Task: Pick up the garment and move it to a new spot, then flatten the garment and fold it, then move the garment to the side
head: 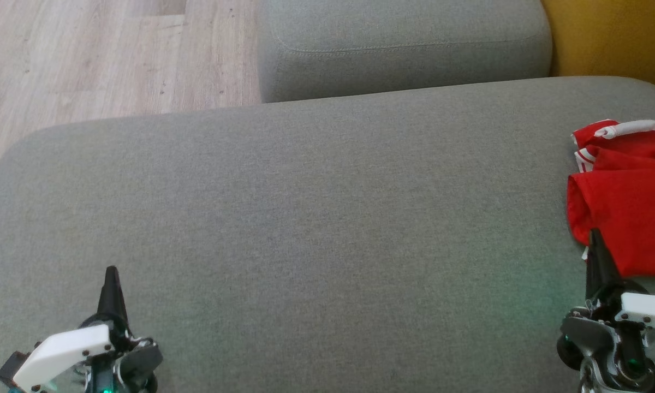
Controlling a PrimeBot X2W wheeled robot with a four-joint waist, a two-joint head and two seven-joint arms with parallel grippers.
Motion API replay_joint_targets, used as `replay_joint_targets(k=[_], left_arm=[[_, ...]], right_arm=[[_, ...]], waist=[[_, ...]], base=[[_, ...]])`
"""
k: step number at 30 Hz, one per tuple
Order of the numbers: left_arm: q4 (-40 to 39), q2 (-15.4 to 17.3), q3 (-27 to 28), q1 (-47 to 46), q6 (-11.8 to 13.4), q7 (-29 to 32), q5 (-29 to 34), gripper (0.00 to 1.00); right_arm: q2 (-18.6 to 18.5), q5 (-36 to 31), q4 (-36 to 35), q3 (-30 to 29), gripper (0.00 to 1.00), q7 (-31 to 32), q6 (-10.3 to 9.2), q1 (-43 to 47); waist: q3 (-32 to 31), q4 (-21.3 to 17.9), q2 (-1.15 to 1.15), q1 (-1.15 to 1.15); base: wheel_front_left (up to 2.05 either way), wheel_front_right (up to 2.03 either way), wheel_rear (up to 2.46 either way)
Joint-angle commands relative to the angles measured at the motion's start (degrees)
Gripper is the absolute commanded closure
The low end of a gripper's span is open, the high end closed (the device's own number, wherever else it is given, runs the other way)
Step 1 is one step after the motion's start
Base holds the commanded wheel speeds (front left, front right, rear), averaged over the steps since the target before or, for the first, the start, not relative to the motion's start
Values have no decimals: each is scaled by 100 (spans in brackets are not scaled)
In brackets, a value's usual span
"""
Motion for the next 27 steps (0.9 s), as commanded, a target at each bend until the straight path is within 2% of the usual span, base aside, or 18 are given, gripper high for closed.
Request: replay_joint_targets(k=[1,27], left_arm=[[-161,30,216,-290,-38,33,63,100],[-161,18,234,-292,-38,47,78,100]], right_arm=[[-30,-5,-182,111,100,28,45,-275],[-25,-11,-182,104,100,34,45,-276]], waist=[[0,0,0,0],[0,0,0,0]], base=[[0,0,0],[0,0,0]])
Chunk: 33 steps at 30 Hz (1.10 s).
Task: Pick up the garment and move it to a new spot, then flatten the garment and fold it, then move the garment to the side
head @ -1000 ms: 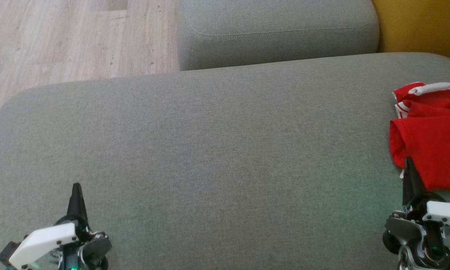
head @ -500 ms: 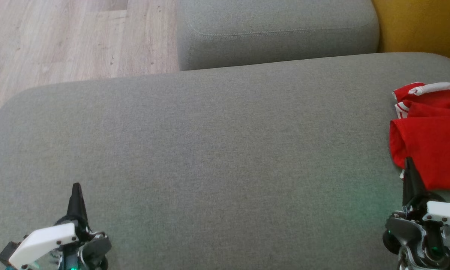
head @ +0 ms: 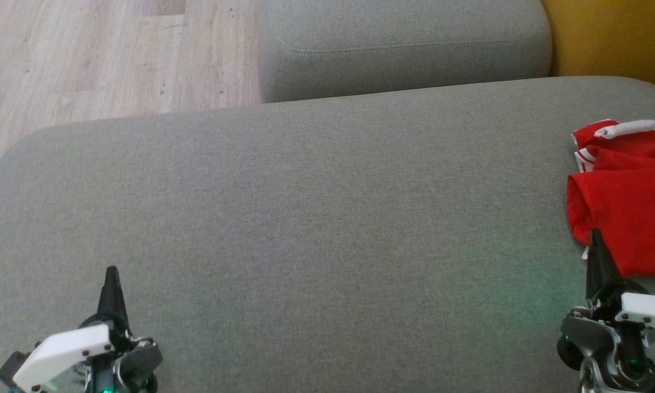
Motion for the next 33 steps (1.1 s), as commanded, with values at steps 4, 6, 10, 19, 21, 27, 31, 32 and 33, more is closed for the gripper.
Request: replay_joint_targets(k=[4,6,10,19,21,27,31,32,33], left_arm=[[-161,23,223,-292,-38,25,79,100],[-161,22,224,-292,-38,26,79,100],[-161,20,226,-292,-38,27,81,100],[-160,17,231,-292,-39,31,85,100],[-160,17,232,-292,-39,31,86,100],[-160,15,234,-293,-39,34,88,100],[-160,14,236,-293,-39,35,89,100],[-160,14,236,-293,-39,35,89,100],[-160,13,236,-293,-39,35,90,100]], right_arm=[[-30,-11,-182,111,100,35,45,-276],[-29,-12,-182,111,100,35,45,-276],[-29,-12,-182,110,100,36,45,-276],[-27,-14,-182,108,100,37,45,-277],[-27,-14,-182,108,100,38,45,-277],[-27,-15,-182,107,100,38,45,-277],[-26,-15,-182,106,100,39,45,-277],[-26,-16,-182,106,100,39,45,-277],[-26,-16,-182,106,100,39,45,-277]], waist=[[0,0,0,0],[0,0,0,0],[0,0,0,0],[0,0,0,0],[0,0,0,0],[0,0,0,0],[0,0,0,0],[0,0,0,0],[0,0,0,0]], base=[[0,0,0],[0,0,0],[0,0,0],[0,0,0],[0,0,0],[0,0,0],[0,0,0],[0,0,0],[0,0,0]])
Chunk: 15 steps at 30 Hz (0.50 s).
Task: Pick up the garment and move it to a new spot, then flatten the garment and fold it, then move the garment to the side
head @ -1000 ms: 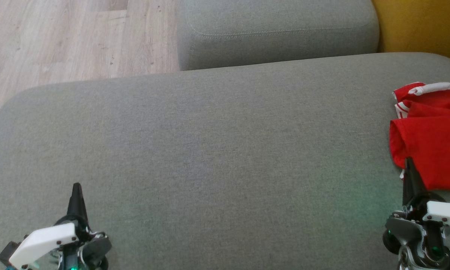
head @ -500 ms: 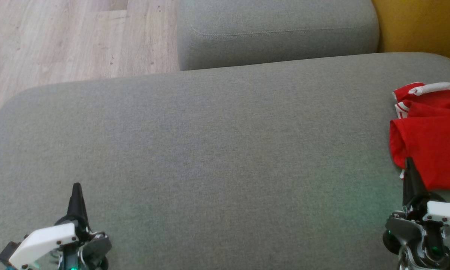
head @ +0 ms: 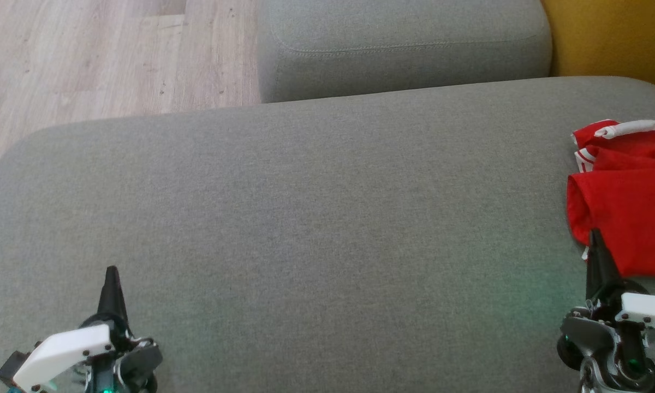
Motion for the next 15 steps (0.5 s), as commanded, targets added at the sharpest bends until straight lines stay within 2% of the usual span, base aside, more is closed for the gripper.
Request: replay_joint_targets(k=[1,15], left_arm=[[-160,22,227,-293,-39,31,49,100],[-160,19,232,-293,-39,34,52,100]], right_arm=[[-28,-16,-181,114,100,33,45,-277],[-27,-17,-181,112,100,34,45,-277]], waist=[[0,0,0,0],[0,0,0,0]], base=[[0,0,0],[0,0,0]])
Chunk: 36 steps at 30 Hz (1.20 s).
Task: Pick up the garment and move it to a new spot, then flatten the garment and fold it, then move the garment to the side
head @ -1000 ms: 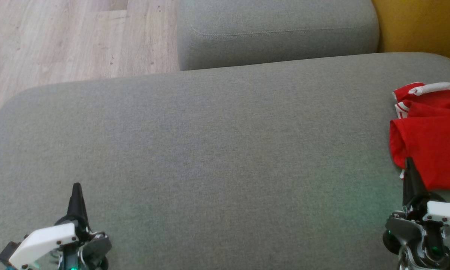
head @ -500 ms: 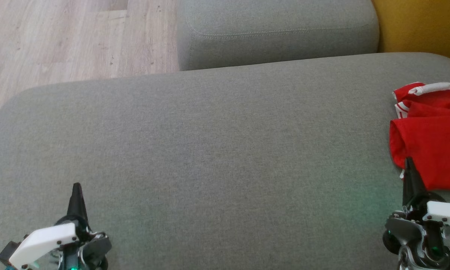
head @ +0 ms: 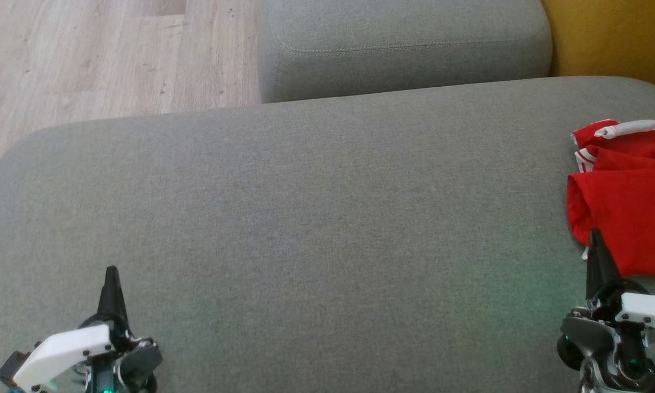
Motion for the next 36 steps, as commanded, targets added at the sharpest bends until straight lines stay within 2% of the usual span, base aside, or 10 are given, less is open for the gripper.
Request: replay_joint_targets(k=[1,36], left_arm=[[-160,21,227,-293,-39,33,52,100],[-160,15,235,-294,-39,39,59,100]], right_arm=[[-28,-9,-181,113,100,34,45,-277],[-26,-11,-181,110,100,36,45,-277]], waist=[[0,0,0,0],[0,0,0,0]], base=[[0,0,0],[0,0,0]])
